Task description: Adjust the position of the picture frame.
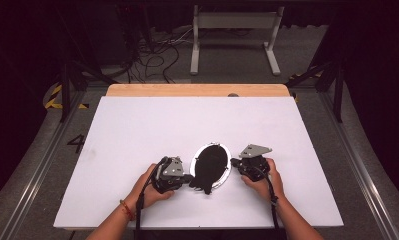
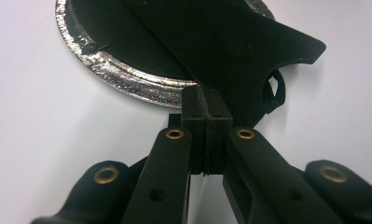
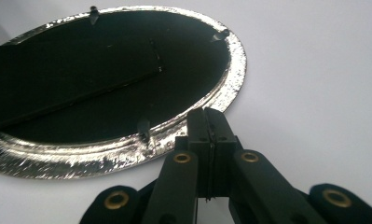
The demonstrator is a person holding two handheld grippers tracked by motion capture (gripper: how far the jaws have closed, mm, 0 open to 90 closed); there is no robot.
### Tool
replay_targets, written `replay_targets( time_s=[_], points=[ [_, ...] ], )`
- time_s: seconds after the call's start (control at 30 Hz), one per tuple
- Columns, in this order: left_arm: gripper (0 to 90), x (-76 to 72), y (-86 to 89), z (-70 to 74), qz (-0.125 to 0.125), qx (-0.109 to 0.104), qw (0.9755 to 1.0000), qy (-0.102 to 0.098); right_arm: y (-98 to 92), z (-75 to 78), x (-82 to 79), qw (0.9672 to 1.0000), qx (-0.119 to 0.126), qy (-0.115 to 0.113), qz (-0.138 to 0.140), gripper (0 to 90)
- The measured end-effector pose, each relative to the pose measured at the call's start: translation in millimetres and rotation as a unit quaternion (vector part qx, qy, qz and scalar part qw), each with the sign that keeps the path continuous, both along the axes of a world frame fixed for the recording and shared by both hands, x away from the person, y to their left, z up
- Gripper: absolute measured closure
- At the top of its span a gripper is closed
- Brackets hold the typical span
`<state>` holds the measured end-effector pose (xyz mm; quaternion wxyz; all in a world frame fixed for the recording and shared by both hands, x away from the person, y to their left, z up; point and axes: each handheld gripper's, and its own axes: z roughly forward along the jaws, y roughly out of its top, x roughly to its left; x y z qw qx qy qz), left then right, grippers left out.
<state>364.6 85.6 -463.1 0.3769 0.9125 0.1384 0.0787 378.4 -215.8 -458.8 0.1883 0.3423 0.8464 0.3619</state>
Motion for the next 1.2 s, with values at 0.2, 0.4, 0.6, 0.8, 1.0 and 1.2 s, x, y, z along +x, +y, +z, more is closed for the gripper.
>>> replay_targets(
  time_s=[0.2, 0.4, 0.6, 0.8, 1.0, 1.2],
  points=[
    [87.0, -0.3, 3.6, 1.6, -0.008, 0.007, 0.9999, 0.004, 1.0, 0.5, -14.0, 0.9995, -0.004, 0.003, 0.03, 90.0],
    [87.4, -1.3, 6.4, 1.2, -0.02, 0.001, 0.9997, 0.013, 1.3, 1.6, -21.1, 0.9983, 0.003, 0.022, 0.054, 90.0],
    [90.0, -1.5, 6.7, -1.1, -0.02, -0.015, 0.9994, 0.023, 0.6, -2.3, -19.3, 0.9985, 0.031, 0.023, 0.039, 90.0],
    [90.0, -3.1, 3.9, -1.6, -0.021, -0.019, 0.9993, 0.025, 3.1, -2.4, -17.0, 0.999, 0.024, 0.014, 0.034, 90.0],
    [90.0, -5.4, -3.7, -0.7, -0.02, -0.014, 0.9995, 0.018, 0.8, -2.2, -13.1, 0.9991, 0.027, 0.017, 0.027, 90.0],
    [90.0, -6.0, -5.6, -1.4, -0.014, -0.018, 0.9995, 0.022, -0.3, -2.1, -11.8, 0.9992, 0.026, 0.016, 0.026, 90.0]
  ],
)
